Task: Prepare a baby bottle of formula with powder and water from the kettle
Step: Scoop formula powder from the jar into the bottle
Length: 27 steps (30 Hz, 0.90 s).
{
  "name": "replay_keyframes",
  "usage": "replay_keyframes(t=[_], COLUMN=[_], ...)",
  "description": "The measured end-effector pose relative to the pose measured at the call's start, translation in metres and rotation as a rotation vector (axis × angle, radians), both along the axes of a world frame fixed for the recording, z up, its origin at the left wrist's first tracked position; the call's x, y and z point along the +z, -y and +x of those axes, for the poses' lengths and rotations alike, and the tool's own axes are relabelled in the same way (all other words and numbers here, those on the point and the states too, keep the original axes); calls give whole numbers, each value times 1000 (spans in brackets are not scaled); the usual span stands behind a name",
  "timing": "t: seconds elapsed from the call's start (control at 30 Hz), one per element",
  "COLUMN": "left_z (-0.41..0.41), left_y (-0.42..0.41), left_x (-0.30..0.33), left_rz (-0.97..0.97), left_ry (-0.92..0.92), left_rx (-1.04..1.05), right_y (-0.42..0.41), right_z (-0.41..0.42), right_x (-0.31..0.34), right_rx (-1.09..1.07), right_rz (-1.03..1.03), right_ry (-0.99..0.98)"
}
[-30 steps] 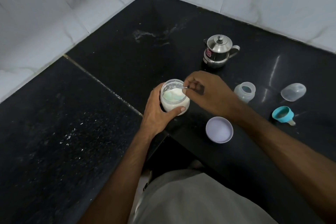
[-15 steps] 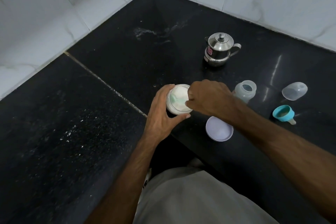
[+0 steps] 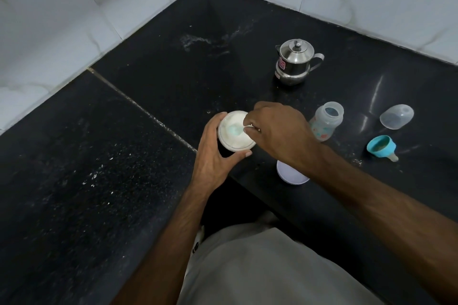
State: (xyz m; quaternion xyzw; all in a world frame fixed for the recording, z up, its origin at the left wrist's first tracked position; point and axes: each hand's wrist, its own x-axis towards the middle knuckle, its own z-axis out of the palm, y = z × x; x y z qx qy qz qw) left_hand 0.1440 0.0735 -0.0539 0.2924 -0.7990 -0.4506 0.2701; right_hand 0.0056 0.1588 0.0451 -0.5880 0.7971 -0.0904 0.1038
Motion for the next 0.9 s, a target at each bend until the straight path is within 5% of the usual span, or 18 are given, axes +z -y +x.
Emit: replay_keyframes(t=[0.6,0.9], left_z=[4,4], left_y=[-14,-12], left_x=[6,3], left_rz=[25,-11], left_ry=[-14,4], left_rx=[27,24], right_y=[-9,-11], right_z=[22,10], right_x=[-18,-23], right_rx=[81,-52], right_rz=[-4,-81], right_ry=[-113,221])
